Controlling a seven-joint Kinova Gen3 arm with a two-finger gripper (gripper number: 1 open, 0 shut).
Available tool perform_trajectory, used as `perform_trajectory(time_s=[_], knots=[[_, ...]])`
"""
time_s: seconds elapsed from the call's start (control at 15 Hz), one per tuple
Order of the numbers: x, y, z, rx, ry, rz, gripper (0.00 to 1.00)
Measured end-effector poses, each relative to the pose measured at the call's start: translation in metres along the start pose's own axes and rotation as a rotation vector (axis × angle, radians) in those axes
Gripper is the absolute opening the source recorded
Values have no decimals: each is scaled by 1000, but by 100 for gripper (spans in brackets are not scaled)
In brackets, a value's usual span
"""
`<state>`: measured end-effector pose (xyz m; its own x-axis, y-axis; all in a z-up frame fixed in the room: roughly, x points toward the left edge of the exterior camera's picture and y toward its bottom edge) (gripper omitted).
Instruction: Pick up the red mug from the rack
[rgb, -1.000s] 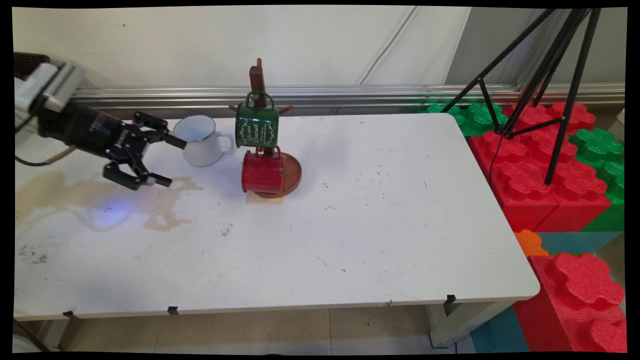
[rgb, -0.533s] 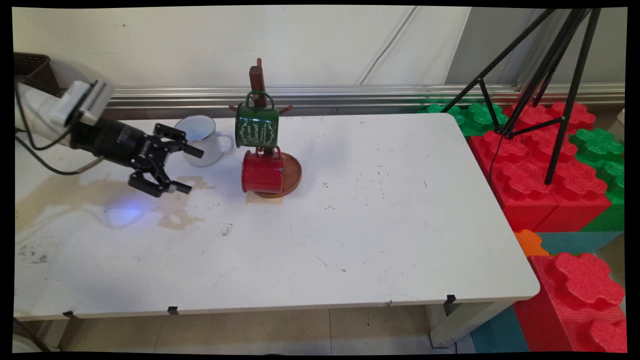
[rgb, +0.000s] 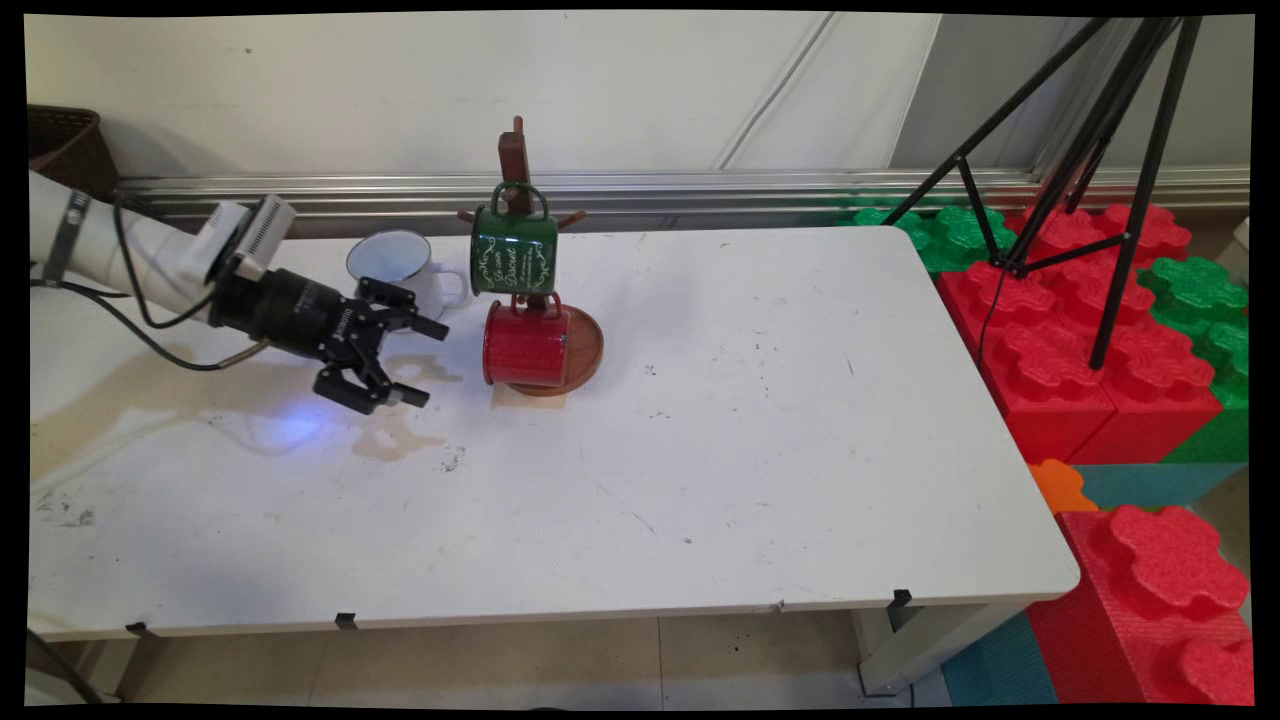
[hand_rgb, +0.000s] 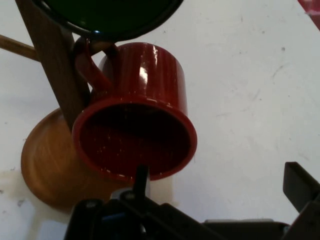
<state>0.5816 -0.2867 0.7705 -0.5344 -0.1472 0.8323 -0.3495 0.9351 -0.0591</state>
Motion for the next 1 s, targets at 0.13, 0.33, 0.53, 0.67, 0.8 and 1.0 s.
perform_trajectory(time_s=[0.13, 0.33, 0.53, 0.67, 0.8, 1.0], knots=[[-3, -2, 9, 1, 16, -18, 100], [-5, -6, 21, 5, 43, -47, 100], [-5, -9, 33, 8, 70, -73, 100], [-5, -11, 41, 9, 87, -90, 100], [-5, -12, 50, 9, 102, -107, 100], [-6, -14, 61, 10, 119, -126, 100]])
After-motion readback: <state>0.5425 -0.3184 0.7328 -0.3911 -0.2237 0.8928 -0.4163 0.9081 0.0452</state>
